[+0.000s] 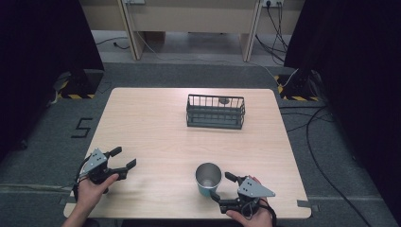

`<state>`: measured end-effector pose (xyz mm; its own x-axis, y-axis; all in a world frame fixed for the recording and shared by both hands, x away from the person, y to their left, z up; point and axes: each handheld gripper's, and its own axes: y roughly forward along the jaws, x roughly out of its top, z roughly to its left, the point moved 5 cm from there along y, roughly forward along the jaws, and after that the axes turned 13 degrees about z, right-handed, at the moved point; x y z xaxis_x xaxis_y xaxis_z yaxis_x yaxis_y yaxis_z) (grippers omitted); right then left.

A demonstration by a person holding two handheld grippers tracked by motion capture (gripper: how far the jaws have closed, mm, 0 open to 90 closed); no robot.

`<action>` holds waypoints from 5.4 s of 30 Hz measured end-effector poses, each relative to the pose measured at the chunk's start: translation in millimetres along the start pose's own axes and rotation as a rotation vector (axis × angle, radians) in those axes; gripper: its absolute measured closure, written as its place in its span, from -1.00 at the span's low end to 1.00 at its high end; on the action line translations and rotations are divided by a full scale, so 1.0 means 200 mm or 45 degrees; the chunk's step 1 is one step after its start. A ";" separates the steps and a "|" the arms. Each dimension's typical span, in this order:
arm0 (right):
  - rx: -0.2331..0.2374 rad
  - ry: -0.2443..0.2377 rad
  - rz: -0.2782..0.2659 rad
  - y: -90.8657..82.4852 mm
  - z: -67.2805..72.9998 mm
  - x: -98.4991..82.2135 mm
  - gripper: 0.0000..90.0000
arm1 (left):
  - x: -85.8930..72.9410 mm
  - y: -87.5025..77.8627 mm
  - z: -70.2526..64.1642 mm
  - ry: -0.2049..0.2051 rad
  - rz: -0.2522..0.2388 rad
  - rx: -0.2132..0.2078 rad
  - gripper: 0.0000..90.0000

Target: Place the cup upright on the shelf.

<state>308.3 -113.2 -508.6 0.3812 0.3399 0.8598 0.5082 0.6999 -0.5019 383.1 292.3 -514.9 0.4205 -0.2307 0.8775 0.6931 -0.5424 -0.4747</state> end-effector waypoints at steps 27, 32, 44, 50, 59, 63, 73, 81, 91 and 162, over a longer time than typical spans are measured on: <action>0.039 -0.124 0.066 0.21 0.01 0.08 -0.65 | 0.00 0.00 -0.01 0.006 0.002 -0.011 -0.65; 0.027 -0.096 0.041 0.20 0.00 0.09 -0.65 | 0.00 0.00 -0.01 0.009 0.003 -0.013 -0.65; -0.065 -0.047 -0.031 0.12 -0.06 0.15 -0.64 | 0.00 0.01 -0.01 0.014 0.004 -0.017 -0.65; -0.097 -0.037 -0.032 0.11 -0.09 0.16 -0.64 | 0.00 0.00 -0.01 0.014 0.001 -0.019 -0.65; -0.133 -0.036 -0.069 0.11 -0.13 0.22 -0.64 | 0.00 0.00 -0.01 0.015 0.001 -0.019 -0.65; -0.151 -0.034 -0.079 0.11 -0.15 0.25 -0.64 | 0.00 0.00 -0.01 0.015 0.000 -0.019 -0.65; -0.199 -0.030 -0.107 0.11 -0.21 0.30 -0.64 | 0.00 0.00 -0.01 0.017 0.001 -0.020 -0.65; -0.231 -0.011 -0.129 0.11 -0.25 0.34 -0.64 | 0.00 0.00 -0.01 0.018 0.002 -0.020 -0.65; -0.247 0.011 -0.145 0.12 -0.30 0.40 -0.64 | 0.00 0.00 -0.01 0.019 0.000 -0.021 -0.65; -0.455 0.091 -0.166 0.32 -0.69 0.85 -0.64 | 0.00 0.00 -0.01 0.021 0.001 -0.023 -0.64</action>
<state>512.0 -97.8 -407.2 0.3418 0.2093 0.9162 0.7883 0.4669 -0.4008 382.2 291.6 -514.4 0.4113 -0.2443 0.8781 0.6821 -0.5566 -0.4743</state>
